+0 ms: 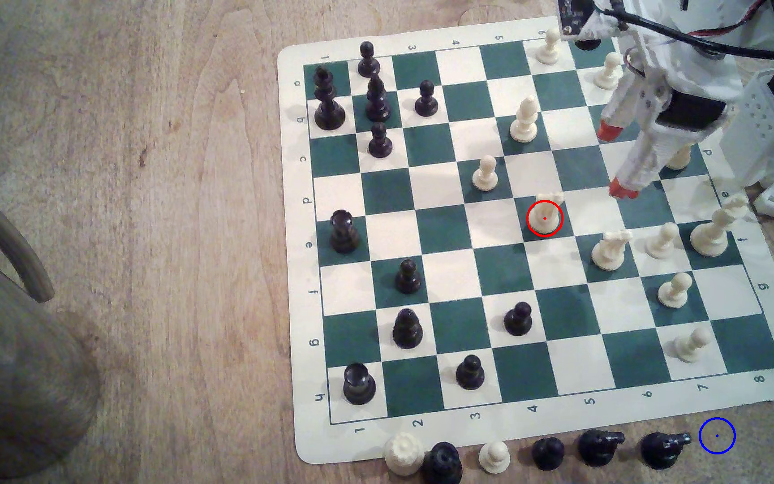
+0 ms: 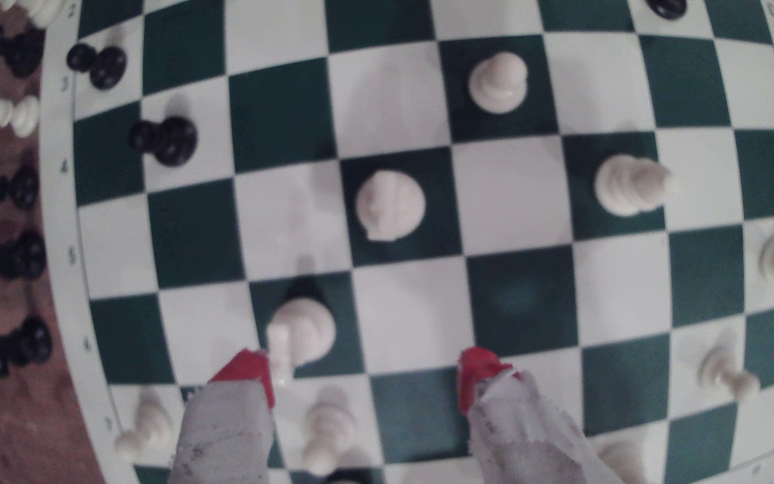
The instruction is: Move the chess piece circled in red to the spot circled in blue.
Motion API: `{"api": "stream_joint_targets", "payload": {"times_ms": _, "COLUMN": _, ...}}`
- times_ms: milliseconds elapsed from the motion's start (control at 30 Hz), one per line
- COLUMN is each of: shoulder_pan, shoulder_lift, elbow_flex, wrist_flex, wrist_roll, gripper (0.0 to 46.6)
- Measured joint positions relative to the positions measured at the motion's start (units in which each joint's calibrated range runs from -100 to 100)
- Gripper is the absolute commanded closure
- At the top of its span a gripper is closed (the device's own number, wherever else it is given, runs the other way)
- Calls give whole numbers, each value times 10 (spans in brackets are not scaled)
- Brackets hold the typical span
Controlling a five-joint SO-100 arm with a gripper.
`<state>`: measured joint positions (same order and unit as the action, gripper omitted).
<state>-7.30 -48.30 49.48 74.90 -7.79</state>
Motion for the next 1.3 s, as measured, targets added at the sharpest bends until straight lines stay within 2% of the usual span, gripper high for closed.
{"api": "stream_joint_targets", "payload": {"times_ms": 67, "shoulder_pan": -21, "shoulder_lift": 13, "elbow_flex": 0, "wrist_flex": 0, "wrist_roll": -4, "gripper": 251}}
{"api": "stream_joint_targets", "payload": {"times_ms": 267, "shoulder_pan": -15, "shoulder_lift": 30, "elbow_flex": 0, "wrist_flex": -8, "wrist_roll": -3, "gripper": 249}}
{"api": "stream_joint_targets", "payload": {"times_ms": 567, "shoulder_pan": 49, "shoulder_lift": 77, "elbow_flex": 0, "wrist_flex": -64, "wrist_roll": 15, "gripper": 250}}
{"api": "stream_joint_targets", "payload": {"times_ms": 767, "shoulder_pan": 57, "shoulder_lift": 154, "elbow_flex": 0, "wrist_flex": -122, "wrist_roll": 16, "gripper": 247}}
{"api": "stream_joint_targets", "payload": {"times_ms": 967, "shoulder_pan": 45, "shoulder_lift": 182, "elbow_flex": 0, "wrist_flex": -142, "wrist_roll": 14, "gripper": 230}}
{"api": "stream_joint_targets", "payload": {"times_ms": 1300, "shoulder_pan": 27, "shoulder_lift": 200, "elbow_flex": 0, "wrist_flex": -166, "wrist_roll": 6, "gripper": 229}}
